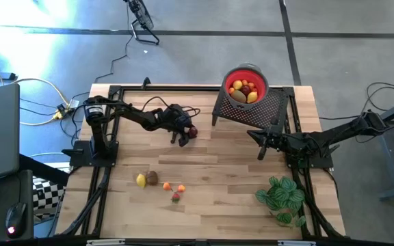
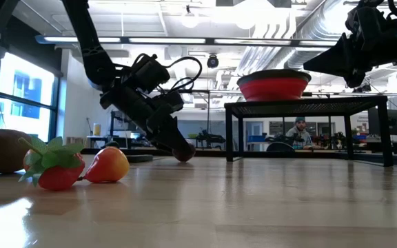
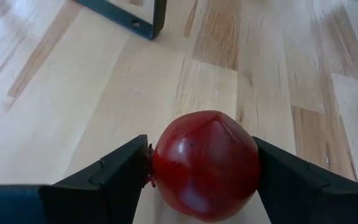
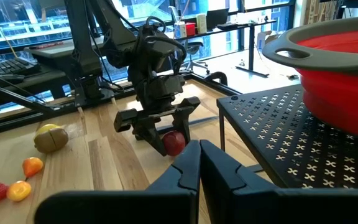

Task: Pick & Place Fruit
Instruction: Put the red pomegranate into the red strainer bowl on the shelf

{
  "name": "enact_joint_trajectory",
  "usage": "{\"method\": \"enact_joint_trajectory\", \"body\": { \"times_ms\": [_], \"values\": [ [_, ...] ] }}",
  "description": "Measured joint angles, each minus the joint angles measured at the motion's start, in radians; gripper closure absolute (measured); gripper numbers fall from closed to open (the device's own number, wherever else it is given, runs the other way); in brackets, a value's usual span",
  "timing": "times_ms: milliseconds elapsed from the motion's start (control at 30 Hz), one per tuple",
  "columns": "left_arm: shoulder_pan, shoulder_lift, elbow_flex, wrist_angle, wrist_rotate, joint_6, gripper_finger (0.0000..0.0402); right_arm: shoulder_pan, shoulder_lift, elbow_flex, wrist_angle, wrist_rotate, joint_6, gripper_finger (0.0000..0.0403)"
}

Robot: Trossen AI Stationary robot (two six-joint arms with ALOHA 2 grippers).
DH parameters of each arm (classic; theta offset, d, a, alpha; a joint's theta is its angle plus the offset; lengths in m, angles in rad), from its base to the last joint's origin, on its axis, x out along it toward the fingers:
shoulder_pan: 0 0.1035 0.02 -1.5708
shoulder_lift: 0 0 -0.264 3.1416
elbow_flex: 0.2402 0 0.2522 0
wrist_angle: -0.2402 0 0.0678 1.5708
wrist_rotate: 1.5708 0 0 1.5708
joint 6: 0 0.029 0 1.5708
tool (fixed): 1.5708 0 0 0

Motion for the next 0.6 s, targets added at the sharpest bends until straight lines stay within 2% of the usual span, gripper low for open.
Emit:
{"method": "enact_joint_trajectory", "body": {
  "times_ms": [333,600],
  "values": [
    [0.0,-0.039,-0.002,0.011,0.001,0.0,0.0144,0.0,0.0,0.0,-0.001,0.0,0.0,0.04],
    [0.0,-0.151,0.017,-0.015,0.002,0.004,0.0144,0.0,0.0,0.0,-0.006,0.0,0.0,0.04]
  ]
}}
